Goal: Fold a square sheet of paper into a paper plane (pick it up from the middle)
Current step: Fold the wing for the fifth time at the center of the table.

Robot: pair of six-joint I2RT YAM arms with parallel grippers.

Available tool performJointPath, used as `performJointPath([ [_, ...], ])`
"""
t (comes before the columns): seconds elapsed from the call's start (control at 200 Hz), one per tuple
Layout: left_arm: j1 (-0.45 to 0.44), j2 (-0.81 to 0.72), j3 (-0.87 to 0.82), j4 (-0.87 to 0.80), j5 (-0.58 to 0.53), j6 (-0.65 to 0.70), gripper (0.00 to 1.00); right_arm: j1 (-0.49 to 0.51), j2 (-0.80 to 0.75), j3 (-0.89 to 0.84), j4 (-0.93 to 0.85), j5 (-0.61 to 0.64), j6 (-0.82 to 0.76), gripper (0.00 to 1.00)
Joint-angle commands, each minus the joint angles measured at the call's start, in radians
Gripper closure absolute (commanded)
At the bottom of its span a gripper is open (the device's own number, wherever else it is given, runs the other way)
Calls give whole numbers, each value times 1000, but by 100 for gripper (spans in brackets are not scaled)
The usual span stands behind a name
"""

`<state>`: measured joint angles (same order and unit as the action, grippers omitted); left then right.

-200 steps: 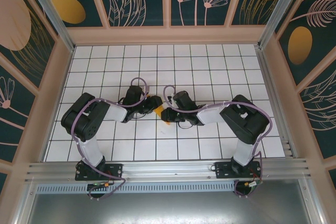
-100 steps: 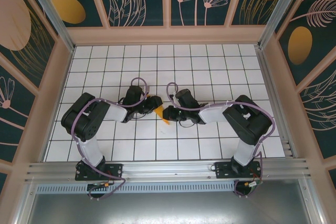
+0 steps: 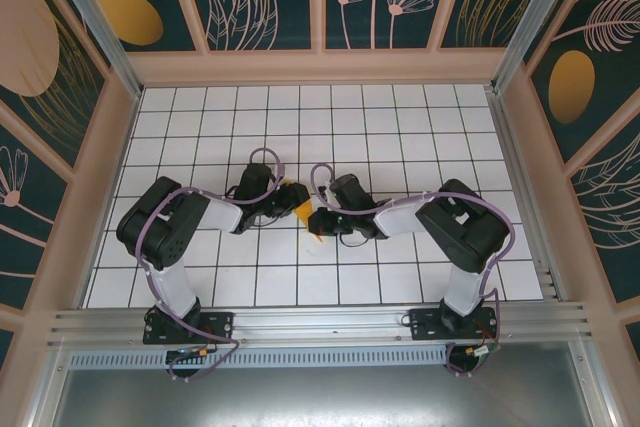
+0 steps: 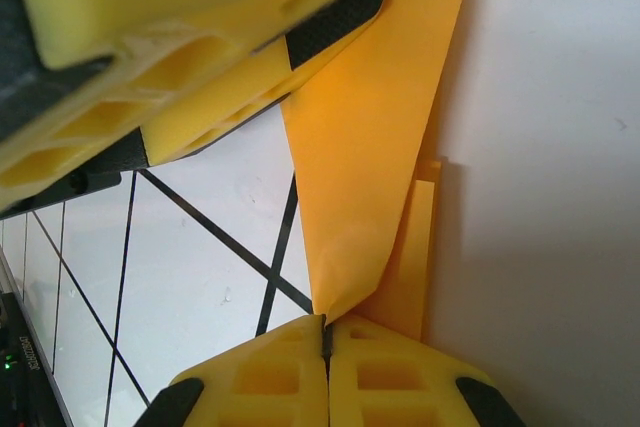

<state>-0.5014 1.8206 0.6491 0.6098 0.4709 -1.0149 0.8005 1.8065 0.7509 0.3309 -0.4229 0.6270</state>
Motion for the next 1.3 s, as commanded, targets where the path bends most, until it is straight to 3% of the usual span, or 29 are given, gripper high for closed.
performJointPath([
  [0.0, 3, 40, -11, -134, -64, 15, 65, 19, 9, -16, -104, -8, -6, 91],
  [0.25, 3, 43, -3, -143, -68, 19, 65, -11, -58, -2, -113, -15, 16, 85],
  [0.455, 4, 48, 1, -145, -64, 20, 65, -10, -34, -42, -95, -22, 38, 85],
  [0.55, 3, 48, 2, -151, -69, 21, 66, -15, -52, -60, -88, -4, 52, 89],
  [0.605, 3, 49, 4, -151, -70, 20, 66, -25, -55, -61, -83, -1, 60, 99],
  [0.651, 3, 52, 9, -151, -65, 22, 66, -30, -57, -61, -62, -24, 62, 100],
  [1.016, 3, 58, 22, -161, -62, 27, 66, -20, -169, -44, -139, 64, -40, 77],
  [1.296, 3, 60, 27, -157, -52, 24, 66, 28, -62, 77, -276, 143, -129, 73],
])
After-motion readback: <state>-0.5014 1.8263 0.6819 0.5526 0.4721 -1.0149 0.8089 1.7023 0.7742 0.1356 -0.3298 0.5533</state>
